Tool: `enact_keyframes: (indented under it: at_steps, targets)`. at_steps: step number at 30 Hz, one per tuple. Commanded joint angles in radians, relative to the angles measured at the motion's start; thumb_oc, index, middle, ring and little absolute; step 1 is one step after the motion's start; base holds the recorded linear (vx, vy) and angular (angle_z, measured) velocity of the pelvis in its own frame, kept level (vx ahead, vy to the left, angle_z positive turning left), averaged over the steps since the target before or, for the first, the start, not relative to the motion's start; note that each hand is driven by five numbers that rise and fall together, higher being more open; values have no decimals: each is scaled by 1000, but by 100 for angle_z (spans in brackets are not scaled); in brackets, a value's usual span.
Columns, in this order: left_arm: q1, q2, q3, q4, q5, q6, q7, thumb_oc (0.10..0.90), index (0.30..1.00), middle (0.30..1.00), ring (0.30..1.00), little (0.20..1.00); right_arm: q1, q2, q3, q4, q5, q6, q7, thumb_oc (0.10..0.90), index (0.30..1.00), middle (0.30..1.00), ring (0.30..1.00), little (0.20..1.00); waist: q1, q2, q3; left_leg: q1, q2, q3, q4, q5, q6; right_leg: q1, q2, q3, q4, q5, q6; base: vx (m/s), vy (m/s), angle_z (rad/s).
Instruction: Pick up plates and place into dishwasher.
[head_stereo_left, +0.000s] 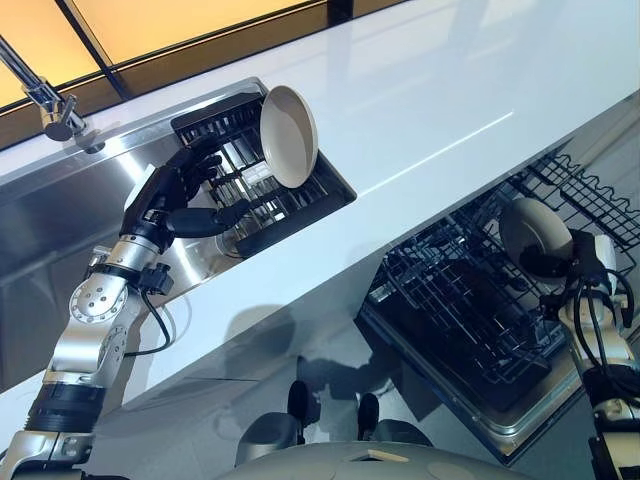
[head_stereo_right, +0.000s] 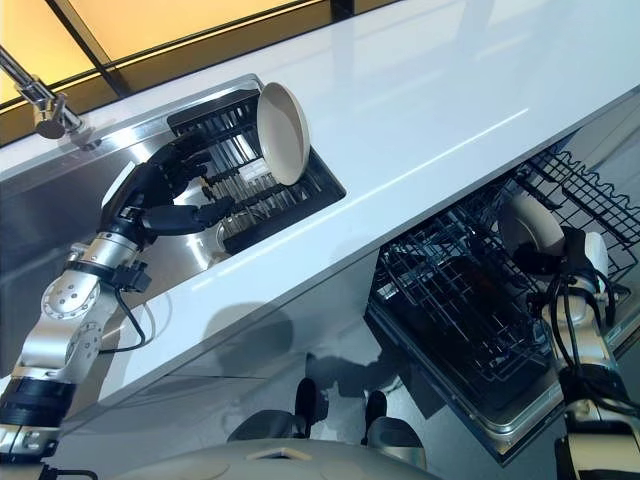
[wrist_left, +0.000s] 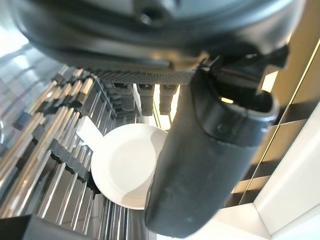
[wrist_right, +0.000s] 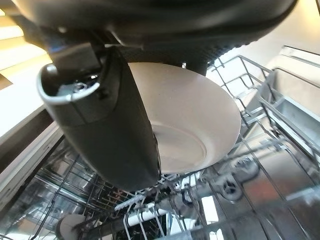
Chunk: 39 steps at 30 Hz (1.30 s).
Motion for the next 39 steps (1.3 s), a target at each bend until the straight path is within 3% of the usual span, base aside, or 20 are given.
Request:
enact_keyframes:
  at_steps: [1,9,10,11,22,34,39]
  targets:
    - [-152,66,43,-19,-76,-88,9,800,900,900,900,900,-155,-149,48,-18,17,-11,-14,100,300,300,300,200,11,-6,-8,-46,-18,50,126,-121,-6,-51,69,-23,157,-113,-34,-53,-101,-14]
    - [-211,79,4,-10,-95,-94,0,800,900,900,900,900,-237,-128,134,67,17,52,-13,100,300,300,300,200,20,-3,50,-117,-18,58,194,-116,-16,-83,74,-11,176,-108,-47,-55,-73,-11]
    - [-217,80,0,-11,-96,-94,1,800,900,900,900,900,-246,-127,141,70,18,58,-11,199,385,385,385,299,20,-1,55,-122,-19,58,197,-115,-16,-87,75,-10,178,-108,-48,-76,-26,-9]
    - [-223,81,-4,-9,-99,-95,-1,800,900,900,900,900,-254,-125,149,77,20,59,-6,800,900,900,900,900,20,0,60,-127,-19,59,200,-114,-16,-90,74,-9,179,-107,-48,-70,-14,-5]
    - [-209,66,-11,-13,-94,-97,2,800,900,900,900,900,-229,-83,176,13,-11,-11,-3,800,900,900,900,900,8,-2,55,-109,-23,73,186,-112,-8,-91,73,4,176,-98,-42,-33,29,-2]
    - [-132,-7,13,-27,-46,-115,-7,800,900,900,900,900,-80,-22,71,-187,-139,-83,-99,800,900,900,900,900,-12,-20,-16,-28,-30,98,125,-124,11,-46,70,17,141,-87,-20,-23,82,-7]
    - [-113,-19,20,-43,-27,-115,-4,800,900,900,900,900,-33,-31,18,-272,-129,-99,-74,800,900,900,900,900,-18,-26,-51,9,-32,104,83,-124,14,-19,66,15,111,-80,-6,-27,117,-8]
